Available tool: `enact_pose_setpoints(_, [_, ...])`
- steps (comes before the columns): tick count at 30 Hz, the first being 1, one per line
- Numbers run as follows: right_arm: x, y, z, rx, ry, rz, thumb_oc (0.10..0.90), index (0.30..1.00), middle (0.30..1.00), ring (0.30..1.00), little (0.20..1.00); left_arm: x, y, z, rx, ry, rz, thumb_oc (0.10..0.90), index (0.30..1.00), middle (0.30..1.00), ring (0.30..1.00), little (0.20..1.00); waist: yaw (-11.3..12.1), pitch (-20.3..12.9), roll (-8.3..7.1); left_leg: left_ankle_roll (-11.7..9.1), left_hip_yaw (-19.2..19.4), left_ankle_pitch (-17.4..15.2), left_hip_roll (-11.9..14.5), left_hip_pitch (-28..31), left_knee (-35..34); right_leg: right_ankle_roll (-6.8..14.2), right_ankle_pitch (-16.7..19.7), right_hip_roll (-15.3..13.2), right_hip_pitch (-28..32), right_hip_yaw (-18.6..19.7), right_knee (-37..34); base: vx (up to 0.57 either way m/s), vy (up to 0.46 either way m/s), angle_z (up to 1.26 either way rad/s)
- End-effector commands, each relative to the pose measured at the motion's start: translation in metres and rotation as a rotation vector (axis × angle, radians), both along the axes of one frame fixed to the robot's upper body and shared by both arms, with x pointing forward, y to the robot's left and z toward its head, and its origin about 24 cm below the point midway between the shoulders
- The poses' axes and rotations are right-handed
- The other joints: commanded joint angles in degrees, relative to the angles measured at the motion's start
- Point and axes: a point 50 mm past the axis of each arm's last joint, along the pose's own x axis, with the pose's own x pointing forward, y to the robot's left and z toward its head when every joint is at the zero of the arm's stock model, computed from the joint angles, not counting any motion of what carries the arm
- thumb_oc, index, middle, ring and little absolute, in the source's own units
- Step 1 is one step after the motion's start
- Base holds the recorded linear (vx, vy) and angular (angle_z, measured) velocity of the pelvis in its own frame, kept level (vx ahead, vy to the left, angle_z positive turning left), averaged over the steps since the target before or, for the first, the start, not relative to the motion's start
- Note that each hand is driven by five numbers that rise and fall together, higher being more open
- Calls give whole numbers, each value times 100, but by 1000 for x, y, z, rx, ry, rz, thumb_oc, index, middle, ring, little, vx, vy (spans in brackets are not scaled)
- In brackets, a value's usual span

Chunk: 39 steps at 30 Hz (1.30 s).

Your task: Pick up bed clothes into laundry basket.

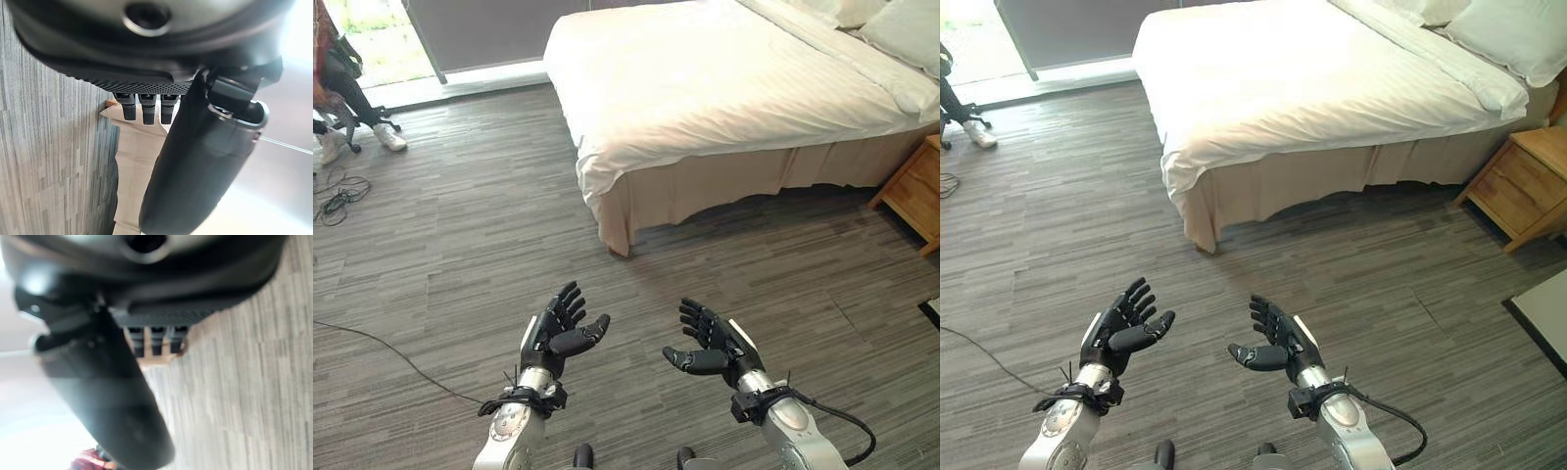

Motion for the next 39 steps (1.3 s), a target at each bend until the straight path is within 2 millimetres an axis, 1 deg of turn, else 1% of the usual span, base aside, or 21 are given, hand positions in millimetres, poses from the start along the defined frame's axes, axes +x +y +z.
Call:
enact_pose_setpoints(1, [13, 10, 32, 85, -195, 21, 800, 900, 900, 900, 900, 14, 12, 38, 37, -218, 15, 800, 900, 900, 900, 900, -11, -253, -268, 127, 30, -624, -202, -42, 233, 2, 177, -106, 59, -232, -564, 0, 0, 0])
enact_pose_setpoints(4, [13, 11, 32, 88, -197, 18, 800, 900, 900, 900, 900, 13, 13, 37, 32, -214, 19, 800, 900, 900, 900, 900, -14, -246, -264, 140, 56, -623, -211, -25, 215, 24, 199, -122, 21, -217, -511, 17, 6, -4])
enact_pose_setpoints(5, [13, 11, 32, 89, -198, 18, 800, 900, 900, 900, 900, 12, 13, 37, 33, -212, 16, 800, 900, 900, 900, 900, -22, -243, -257, 147, 55, -685, -205, 32, 184, 31, 146, -122, 46, -218, -499, 0, 0, 0])
enact_pose_setpoints(6, [14, 11, 33, 90, -200, 19, 800, 900, 900, 900, 900, 12, 13, 37, 36, -211, 14, 800, 900, 900, 900, 900, -21, -227, -266, 147, 73, -626, -212, 0, 195, 34, 209, -132, 3, -200, -484, 44, 15, -1])
enact_pose_setpoints(7, [14, 12, 32, 89, -199, 23, 800, 900, 900, 900, 900, 13, 12, 37, 37, -211, 7, 800, 900, 900, 900, 900, -30, -234, -258, 152, 79, -685, -208, 46, 169, 41, 155, -134, 37, -203, -487, 0, 0, 0])
enact_pose_setpoints(9, [14, 12, 33, 88, -201, 26, 800, 900, 900, 900, 900, 13, 11, 37, 42, -212, -1, 800, 900, 900, 900, 900, -32, -239, -273, 152, 88, -628, -227, 11, 175, 40, 212, -148, 11, -193, -493, 0, 0, 0])
enact_pose_setpoints(16, [15, 14, 35, 92, -212, 20, 800, 900, 900, 900, 900, 15, 12, 39, 58, -224, 9, 800, 900, 900, 900, 900, -60, -260, -306, 161, 116, -633, -239, 24, 139, 63, 232, -166, 1, -123, -511, 8, 1, 0])
enact_pose_setpoints(18, [16, 13, 35, 89, -215, 16, 800, 900, 900, 900, 900, 15, 13, 38, 60, -221, 14, 800, 900, 900, 900, 900, -63, -260, -303, 172, 128, -700, -233, 87, 108, 76, 172, -163, 30, -119, -504, 36, 7, -5])
enact_pose_setpoints(19, [16, 13, 35, 89, -216, 17, 800, 900, 900, 900, 900, 15, 13, 39, 60, -223, 14, 800, 900, 900, 900, 900, -62, -248, -311, 168, 131, -644, -241, 45, 130, 72, 232, -168, -6, -111, -499, -23, 8, -5])
enact_pose_setpoints(21, [16, 12, 36, 86, -218, 11, 800, 900, 900, 900, 900, 16, 15, 39, 65, -223, 19, 800, 900, 900, 900, 900, -70, -254, -319, 181, 138, -711, -236, 99, 109, 85, 172, -167, 22, -95, -483, 48, 11, -3])
enact_pose_setpoints(23, [17, 12, 36, 103, -216, 4, 800, 900, 900, 900, 900, 17, 15, 39, 64, -227, 21, 800, 900, 900, 900, 900, -68, -255, -334, 185, 146, -715, -241, 111, 101, 87, 171, -168, 24, -87, -485, 35, 5, -1])
enact_pose_setpoints(24, [17, 12, 36, 106, -218, 4, 800, 900, 900, 900, 900, 17, 14, 40, 64, -229, 18, 800, 900, 900, 900, 900, -64, -255, -348, 184, 151, -663, -249, 67, 117, 84, 233, -177, -14, -81, -485, 0, 0, 0])
enact_pose_setpoints(30, [18, 12, 36, 101, -221, -1, 800, 900, 900, 900, 900, 18, 14, 39, 67, -225, 15, 800, 900, 900, 900, 900, -44, -256, -363, 201, 149, -685, -263, 79, 118, 104, 227, -199, -11, -68, -473, 0, 0, 0])
enact_pose_setpoints(39, [17, 16, 35, 107, -213, 19, 800, 900, 900, 900, 900, 17, 18, 37, 68, -217, 43, 800, 900, 900, 900, 900, -43, -272, -376, 202, 198, -700, -267, 95, 102, 109, 231, -218, 14, -26, -529, 19, 5, -2])
